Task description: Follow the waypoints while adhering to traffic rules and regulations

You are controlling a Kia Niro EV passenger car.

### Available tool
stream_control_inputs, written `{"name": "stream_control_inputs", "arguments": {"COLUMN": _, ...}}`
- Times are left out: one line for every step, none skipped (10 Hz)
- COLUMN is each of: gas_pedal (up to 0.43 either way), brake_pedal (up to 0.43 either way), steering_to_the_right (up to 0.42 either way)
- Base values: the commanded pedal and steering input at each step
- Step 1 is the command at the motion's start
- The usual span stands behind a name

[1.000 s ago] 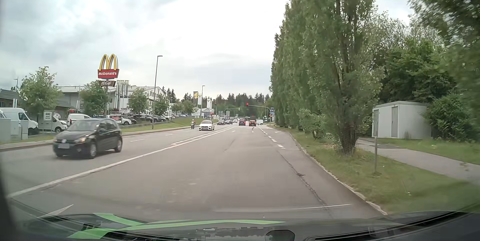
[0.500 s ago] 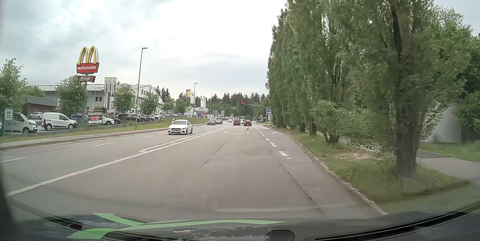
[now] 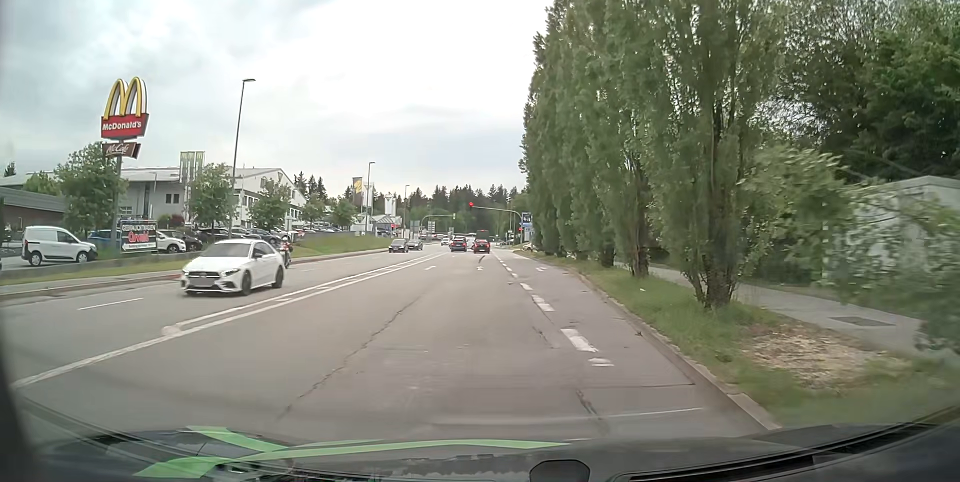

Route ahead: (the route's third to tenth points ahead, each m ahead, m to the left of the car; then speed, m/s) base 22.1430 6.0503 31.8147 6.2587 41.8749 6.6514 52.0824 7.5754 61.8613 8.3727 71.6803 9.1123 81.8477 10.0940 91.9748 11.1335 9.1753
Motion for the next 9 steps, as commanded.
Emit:
{"name": "stream_control_inputs", "arguments": {"gas_pedal": 0.067, "brake_pedal": 0.0, "steering_to_the_right": 0.02}}
{"name": "stream_control_inputs", "arguments": {"gas_pedal": 0.067, "brake_pedal": 0.0, "steering_to_the_right": 0.02}}
{"name": "stream_control_inputs", "arguments": {"gas_pedal": 0.067, "brake_pedal": 0.0, "steering_to_the_right": 0.021}}
{"name": "stream_control_inputs", "arguments": {"gas_pedal": 0.079, "brake_pedal": 0.0, "steering_to_the_right": 0.021}}
{"name": "stream_control_inputs", "arguments": {"gas_pedal": 0.079, "brake_pedal": 0.0, "steering_to_the_right": 0.021}}
{"name": "stream_control_inputs", "arguments": {"gas_pedal": 0.079, "brake_pedal": 0.0, "steering_to_the_right": 0.021}}
{"name": "stream_control_inputs", "arguments": {"gas_pedal": 0.079, "brake_pedal": 0.0, "steering_to_the_right": 0.021}}
{"name": "stream_control_inputs", "arguments": {"gas_pedal": 0.079, "brake_pedal": 0.0, "steering_to_the_right": 0.022}}
{"name": "stream_control_inputs", "arguments": {"gas_pedal": 0.087, "brake_pedal": 0.0, "steering_to_the_right": 0.025}}
